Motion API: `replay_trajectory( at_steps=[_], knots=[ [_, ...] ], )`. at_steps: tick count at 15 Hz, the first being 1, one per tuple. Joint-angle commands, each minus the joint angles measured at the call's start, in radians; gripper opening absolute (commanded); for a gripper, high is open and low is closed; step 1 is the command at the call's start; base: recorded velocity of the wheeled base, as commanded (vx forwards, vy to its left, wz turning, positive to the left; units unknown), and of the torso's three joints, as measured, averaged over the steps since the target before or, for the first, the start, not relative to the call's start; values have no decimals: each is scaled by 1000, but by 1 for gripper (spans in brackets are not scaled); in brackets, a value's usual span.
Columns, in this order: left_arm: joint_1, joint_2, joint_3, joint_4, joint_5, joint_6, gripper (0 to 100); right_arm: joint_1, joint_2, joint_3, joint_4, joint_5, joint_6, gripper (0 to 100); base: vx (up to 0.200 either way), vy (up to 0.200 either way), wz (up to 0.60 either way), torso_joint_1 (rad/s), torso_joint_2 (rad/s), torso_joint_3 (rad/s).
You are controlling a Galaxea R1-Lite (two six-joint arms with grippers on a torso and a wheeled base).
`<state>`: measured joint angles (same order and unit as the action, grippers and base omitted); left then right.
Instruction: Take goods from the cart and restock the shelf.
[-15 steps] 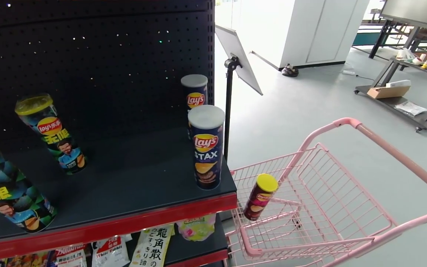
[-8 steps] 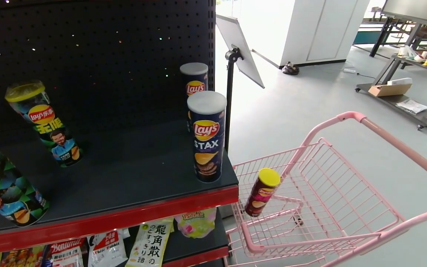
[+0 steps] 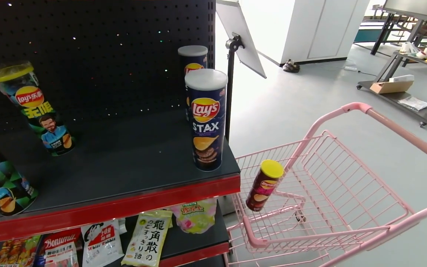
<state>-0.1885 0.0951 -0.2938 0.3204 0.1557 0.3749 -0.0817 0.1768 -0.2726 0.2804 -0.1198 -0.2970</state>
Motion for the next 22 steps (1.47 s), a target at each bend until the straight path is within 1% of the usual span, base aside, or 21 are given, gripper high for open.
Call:
replay_trajectory(
  at_steps=[1,4,13,14,16,17,18,19,20,22],
  knots=[
    [0,0,4,-3,2,1,100,0,0,6,-1,0,1,100,0,0,0,-129,373,242],
    [0,2,4,-4,2,-1,100,0,0,13,-3,0,-1,100,0,0,0,-152,424,276],
    [0,2,4,-14,2,-1,100,0,-2,13,-1,-1,1,100,0,0,0,-161,517,351],
    [0,2,4,-21,2,-8,100,0,3,12,-4,0,1,100,0,0,0,-46,188,129],
    [0,2,7,-24,5,-21,100,-1,62,0,-63,0,9,100,0,0,0,-27,88,66],
    [0,2,7,-24,10,-40,100,-3,233,-30,-241,3,13,100,0,0,0,0,0,0],
    [0,2,9,-24,15,-51,100,8,402,-83,-377,11,47,100,0,0,0,0,0,0],
    [0,2,9,-23,15,-62,100,33,544,-131,-466,45,102,100,0,0,0,0,0,0],
    [0,2,10,-23,8,-83,100,86,645,-169,-512,68,127,100,0,0,0,0,0,0],
    [1,2,1,-23,13,-148,100,212,776,-211,-521,98,144,100,0,0,0,0,0,0]
  ],
)
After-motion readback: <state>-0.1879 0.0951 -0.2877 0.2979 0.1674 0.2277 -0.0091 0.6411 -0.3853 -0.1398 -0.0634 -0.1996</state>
